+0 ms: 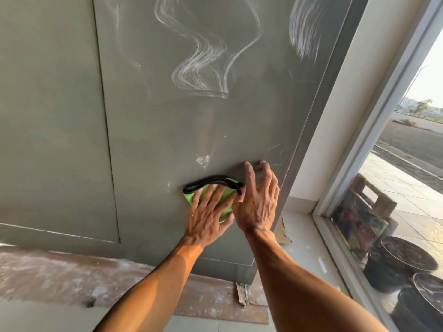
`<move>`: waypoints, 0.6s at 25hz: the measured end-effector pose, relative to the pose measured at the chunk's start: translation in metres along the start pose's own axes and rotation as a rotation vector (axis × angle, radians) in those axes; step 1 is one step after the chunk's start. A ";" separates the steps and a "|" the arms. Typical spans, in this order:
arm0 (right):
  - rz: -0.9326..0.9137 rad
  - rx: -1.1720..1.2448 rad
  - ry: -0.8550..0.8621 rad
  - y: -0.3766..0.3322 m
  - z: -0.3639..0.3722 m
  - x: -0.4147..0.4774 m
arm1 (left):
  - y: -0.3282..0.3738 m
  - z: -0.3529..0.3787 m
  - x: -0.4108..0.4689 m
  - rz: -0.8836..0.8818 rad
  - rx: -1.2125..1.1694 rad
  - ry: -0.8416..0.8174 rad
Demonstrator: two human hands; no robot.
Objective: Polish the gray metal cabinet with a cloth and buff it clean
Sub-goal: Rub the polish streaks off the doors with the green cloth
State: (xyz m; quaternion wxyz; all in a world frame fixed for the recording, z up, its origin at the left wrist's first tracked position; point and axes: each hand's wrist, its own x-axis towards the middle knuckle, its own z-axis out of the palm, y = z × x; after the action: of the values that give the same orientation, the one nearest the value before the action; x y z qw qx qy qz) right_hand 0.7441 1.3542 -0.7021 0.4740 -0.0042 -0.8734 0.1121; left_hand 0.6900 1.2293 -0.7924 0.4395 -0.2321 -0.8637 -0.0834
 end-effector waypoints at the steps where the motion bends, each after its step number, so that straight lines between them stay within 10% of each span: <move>1: 0.028 0.038 0.043 -0.009 0.001 0.009 | -0.006 -0.006 0.015 -0.027 0.006 0.060; 7: 0.194 0.132 0.155 -0.042 0.011 0.030 | -0.033 -0.043 0.076 -0.155 0.075 0.204; 15: -0.142 -0.102 0.077 -0.023 0.023 0.001 | -0.049 0.003 -0.047 -0.319 0.036 -0.037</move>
State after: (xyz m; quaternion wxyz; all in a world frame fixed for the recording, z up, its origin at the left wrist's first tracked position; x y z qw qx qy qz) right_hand 0.7266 1.3277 -0.7092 0.5129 0.0292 -0.8573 0.0332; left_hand 0.6882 1.1720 -0.8288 0.4089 -0.0856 -0.8989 -0.1322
